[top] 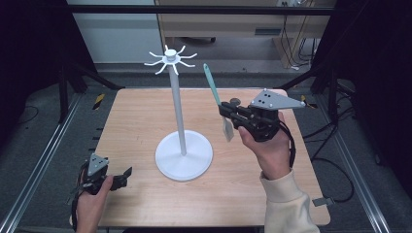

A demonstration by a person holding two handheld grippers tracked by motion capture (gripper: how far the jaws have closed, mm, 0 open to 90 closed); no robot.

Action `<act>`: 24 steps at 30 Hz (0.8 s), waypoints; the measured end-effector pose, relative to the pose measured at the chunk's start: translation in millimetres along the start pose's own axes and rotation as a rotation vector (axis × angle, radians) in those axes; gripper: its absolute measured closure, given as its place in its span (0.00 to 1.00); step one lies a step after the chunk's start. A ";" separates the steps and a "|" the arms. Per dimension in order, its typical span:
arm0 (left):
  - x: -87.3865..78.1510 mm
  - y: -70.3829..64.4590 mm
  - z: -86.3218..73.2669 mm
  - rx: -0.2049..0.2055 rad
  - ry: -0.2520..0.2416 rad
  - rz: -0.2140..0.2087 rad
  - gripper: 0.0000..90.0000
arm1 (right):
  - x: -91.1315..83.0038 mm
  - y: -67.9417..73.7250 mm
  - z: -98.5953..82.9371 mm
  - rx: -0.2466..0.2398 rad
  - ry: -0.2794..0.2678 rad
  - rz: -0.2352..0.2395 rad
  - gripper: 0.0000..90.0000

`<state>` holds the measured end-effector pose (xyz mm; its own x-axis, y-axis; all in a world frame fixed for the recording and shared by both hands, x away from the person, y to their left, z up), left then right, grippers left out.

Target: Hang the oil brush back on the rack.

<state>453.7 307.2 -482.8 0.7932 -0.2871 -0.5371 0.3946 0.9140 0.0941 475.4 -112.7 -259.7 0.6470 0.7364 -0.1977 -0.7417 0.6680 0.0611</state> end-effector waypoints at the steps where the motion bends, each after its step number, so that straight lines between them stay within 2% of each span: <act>1: -0.1 0.1 0.0 0.000 0.001 0.000 0.04 | 0.0 0.0 0.0 0.000 0.000 0.000 0.92; 12: -0.1 0.8 0.2 0.000 0.000 0.001 0.04 | 2.6 8.6 7.0 -0.032 -0.003 0.004 0.92; 24: 0.3 0.7 -0.1 -0.002 0.004 0.000 0.04 | 4.4 9.7 8.7 -0.034 -0.001 0.012 0.92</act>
<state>454.1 307.7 -483.0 0.7912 -0.2862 -0.5405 0.3940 0.9144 0.0925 472.6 -102.1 -251.5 0.6380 0.7445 -0.1963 -0.7551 0.6550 0.0301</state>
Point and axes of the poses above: each handheld gripper's, and its own axes: x roughly forward along the jaws, z roughly out of its top, y roughly to its left, the point moved 3 cm from there along x, roughly forward along the jaws, and after that the axes turned 3 degrees about x, right-handed, at the moved point
